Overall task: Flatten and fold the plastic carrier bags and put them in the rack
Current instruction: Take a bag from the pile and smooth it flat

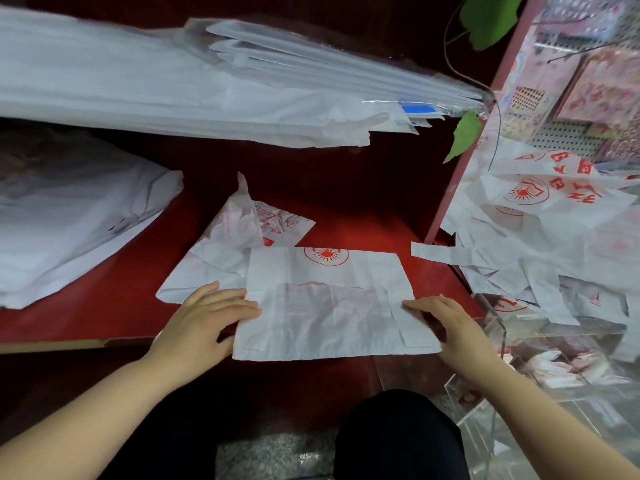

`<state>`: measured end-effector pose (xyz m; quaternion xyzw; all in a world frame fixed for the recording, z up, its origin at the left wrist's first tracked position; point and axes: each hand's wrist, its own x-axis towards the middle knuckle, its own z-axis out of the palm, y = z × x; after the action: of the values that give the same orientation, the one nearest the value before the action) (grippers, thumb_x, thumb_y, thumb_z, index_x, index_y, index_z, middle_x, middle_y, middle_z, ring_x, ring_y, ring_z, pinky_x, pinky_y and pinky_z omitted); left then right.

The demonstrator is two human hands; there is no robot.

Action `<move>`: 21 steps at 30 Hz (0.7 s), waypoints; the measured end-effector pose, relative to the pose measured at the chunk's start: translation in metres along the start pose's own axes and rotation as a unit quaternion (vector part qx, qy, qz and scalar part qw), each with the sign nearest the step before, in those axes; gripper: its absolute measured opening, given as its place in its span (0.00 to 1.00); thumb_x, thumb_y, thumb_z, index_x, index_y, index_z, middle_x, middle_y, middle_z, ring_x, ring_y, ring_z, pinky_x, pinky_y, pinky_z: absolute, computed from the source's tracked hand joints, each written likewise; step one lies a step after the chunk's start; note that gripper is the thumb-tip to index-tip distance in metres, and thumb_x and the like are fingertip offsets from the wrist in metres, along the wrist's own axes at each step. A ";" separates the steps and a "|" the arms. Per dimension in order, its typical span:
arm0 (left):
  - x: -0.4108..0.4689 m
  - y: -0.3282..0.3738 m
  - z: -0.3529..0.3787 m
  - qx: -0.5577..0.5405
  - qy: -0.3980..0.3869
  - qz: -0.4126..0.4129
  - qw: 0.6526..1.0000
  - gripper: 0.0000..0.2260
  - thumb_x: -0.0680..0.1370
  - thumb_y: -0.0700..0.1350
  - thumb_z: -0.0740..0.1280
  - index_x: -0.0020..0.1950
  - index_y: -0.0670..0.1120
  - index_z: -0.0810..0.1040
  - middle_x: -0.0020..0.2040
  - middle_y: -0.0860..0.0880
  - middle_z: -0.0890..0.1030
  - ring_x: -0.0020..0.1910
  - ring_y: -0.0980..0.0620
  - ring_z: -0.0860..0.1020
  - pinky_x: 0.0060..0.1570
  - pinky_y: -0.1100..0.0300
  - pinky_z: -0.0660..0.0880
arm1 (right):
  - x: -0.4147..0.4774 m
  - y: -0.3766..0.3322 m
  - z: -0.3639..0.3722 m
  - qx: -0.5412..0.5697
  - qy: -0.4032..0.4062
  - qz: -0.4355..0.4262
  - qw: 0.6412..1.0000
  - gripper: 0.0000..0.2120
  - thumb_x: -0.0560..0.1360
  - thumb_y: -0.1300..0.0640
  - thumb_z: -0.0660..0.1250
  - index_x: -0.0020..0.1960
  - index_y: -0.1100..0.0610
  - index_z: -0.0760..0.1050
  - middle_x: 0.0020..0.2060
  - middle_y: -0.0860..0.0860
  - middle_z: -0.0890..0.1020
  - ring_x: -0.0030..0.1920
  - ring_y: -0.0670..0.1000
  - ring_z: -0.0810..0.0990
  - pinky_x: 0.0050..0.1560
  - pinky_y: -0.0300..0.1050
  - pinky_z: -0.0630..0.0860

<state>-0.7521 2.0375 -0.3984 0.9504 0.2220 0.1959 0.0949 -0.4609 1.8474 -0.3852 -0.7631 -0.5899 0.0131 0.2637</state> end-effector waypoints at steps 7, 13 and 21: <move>0.018 0.015 -0.018 -0.223 0.057 -0.182 0.956 0.32 0.72 0.33 0.69 0.29 0.74 0.74 0.36 0.71 0.78 0.44 0.75 0.73 0.60 0.82 0.52 | 0.010 -0.006 -0.009 0.149 0.045 0.108 0.982 0.20 0.72 0.66 0.66 0.35 0.40 0.77 0.37 0.36 0.81 0.45 0.43 0.76 0.43 0.25 0.67; 0.039 0.020 -0.017 -0.288 0.111 -0.251 0.918 0.12 0.77 0.38 0.64 0.34 0.50 0.72 0.28 0.57 0.77 0.31 0.62 0.75 0.34 0.74 0.66 | 0.029 -0.015 -0.007 0.162 0.053 0.156 0.973 0.07 0.75 0.67 0.61 0.47 0.59 0.76 0.40 0.52 0.81 0.44 0.52 0.78 0.48 0.41 0.73; 0.060 0.024 -0.006 -0.234 0.103 -0.357 0.899 0.10 0.79 0.42 0.59 0.58 0.43 0.74 0.56 0.44 0.78 0.52 0.47 0.75 0.48 0.59 0.67 | 0.058 -0.021 0.003 0.008 0.017 0.269 0.963 0.08 0.78 0.59 0.56 0.40 0.55 0.69 0.36 0.48 0.74 0.43 0.51 0.70 0.51 0.44 0.56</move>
<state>-0.6958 2.0441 -0.3663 0.7326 0.5022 0.2917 0.3550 -0.4634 1.9045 -0.3626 -0.8918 -0.3580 0.0756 0.2663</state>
